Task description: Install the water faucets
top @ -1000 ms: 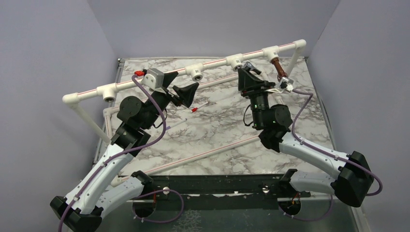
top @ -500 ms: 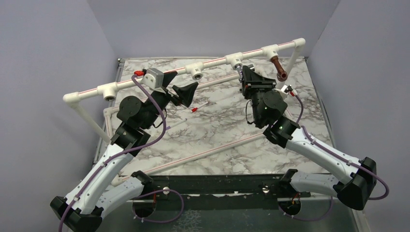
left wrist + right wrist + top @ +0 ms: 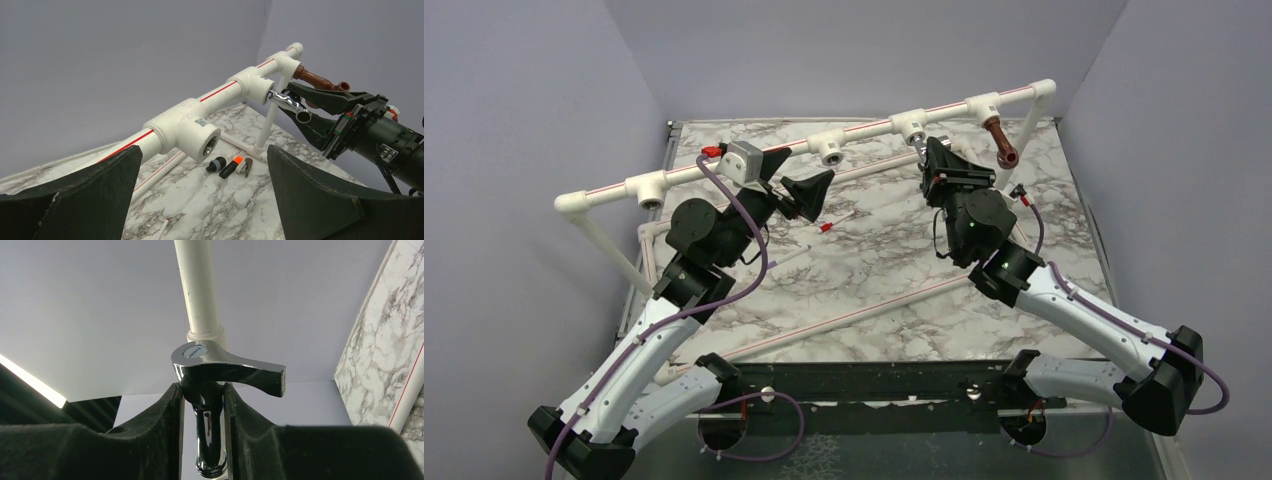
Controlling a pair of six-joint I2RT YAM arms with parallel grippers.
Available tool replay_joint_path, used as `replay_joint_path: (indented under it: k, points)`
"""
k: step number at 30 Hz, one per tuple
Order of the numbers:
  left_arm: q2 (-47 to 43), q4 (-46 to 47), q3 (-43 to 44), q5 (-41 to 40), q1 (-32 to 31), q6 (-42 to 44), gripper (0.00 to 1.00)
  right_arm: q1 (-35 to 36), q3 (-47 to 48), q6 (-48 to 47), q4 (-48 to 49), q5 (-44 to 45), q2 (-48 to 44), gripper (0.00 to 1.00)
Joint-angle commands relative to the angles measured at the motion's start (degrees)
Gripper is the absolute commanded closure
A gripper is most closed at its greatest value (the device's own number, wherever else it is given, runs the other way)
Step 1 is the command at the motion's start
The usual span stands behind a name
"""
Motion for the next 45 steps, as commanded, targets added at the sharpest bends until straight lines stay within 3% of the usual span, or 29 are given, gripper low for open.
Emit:
replay_joint_path:
  k: [1,8,13,23,32,37,45]
  points:
    - [-0.5,0.7,-0.5,-0.5,0.1,0.3,0.04,-1.1,-4.7,-3.5,-8.3,3.3,0.9,0.66]
    - [-0.2,0.7,-0.5,-0.6,0.1,0.4,0.04,-1.1,-6.8,-13.4,-2.8,2.8,-2.4,0.39]
    - [-0.1,0.7,-0.5,-0.6,0.1,0.5,0.04,-1.1,-9.3,-19.8,2.6,0.1,-4.9,0.27]
    - [-0.1,0.6,-0.5,-0.6,0.1,0.5,0.04,-1.1,-9.9,-28.2,2.6,-7.0,-10.7,0.26]
    - [-0.3,0.7,-0.4,-0.5,0.1,0.4,0.04,-1.1,-7.9,-50.3,0.3,-11.4,-15.9,0.29]
    - [-0.3,0.7,-0.4,-0.5,0.0,0.3,0.04,-1.1,-5.8,-66.6,-0.7,-13.1,-17.6,0.29]
    - [-0.5,0.6,-0.4,-0.6,-0.1,0.4,0.04,-1.1,-3.3,-102.7,-2.0,-22.1,-18.8,0.32]
